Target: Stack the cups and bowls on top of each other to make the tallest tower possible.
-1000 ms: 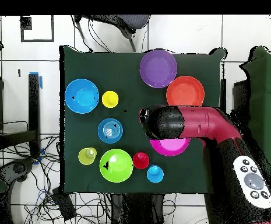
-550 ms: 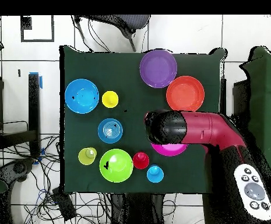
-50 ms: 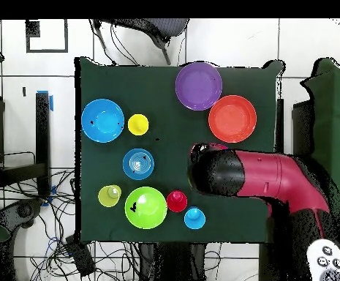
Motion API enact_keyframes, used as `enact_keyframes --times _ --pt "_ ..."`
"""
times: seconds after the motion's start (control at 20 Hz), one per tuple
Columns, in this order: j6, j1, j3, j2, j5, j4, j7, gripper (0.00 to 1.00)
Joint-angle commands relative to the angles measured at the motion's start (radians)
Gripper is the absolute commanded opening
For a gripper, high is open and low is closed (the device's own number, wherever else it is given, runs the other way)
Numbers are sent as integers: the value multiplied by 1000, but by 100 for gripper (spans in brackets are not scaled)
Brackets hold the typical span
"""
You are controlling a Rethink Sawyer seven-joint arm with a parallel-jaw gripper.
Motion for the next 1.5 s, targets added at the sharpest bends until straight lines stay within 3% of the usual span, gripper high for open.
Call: enact_keyframes --times 0.05,0.2,0.4,0.45,0.55,0.65,0.75,1.05,1.25,1.35,1.5 --pt "-56 22 -14 -67 -46 110 3 100" --pt "-68 52 -30 -61 -65 98 34 100" --pt "-51 48 -22 -33 -22 91 43 100" --pt "-31 48 -21 -29 -13 87 41 100" --pt "91 103 -50 1 -70 22 49 100" --pt "18 76 -17 46 -22 37 40 100" --pt "-111 85 -37 88 2 57 135 100" --pt "-175 97 -67 203 -50 59 116 100" --pt "-166 119 -84 182 -61 74 97 100" --pt "-145 93 -59 142 -43 98 38 100" --pt "-114 4 29 93 5 153 -86 100"
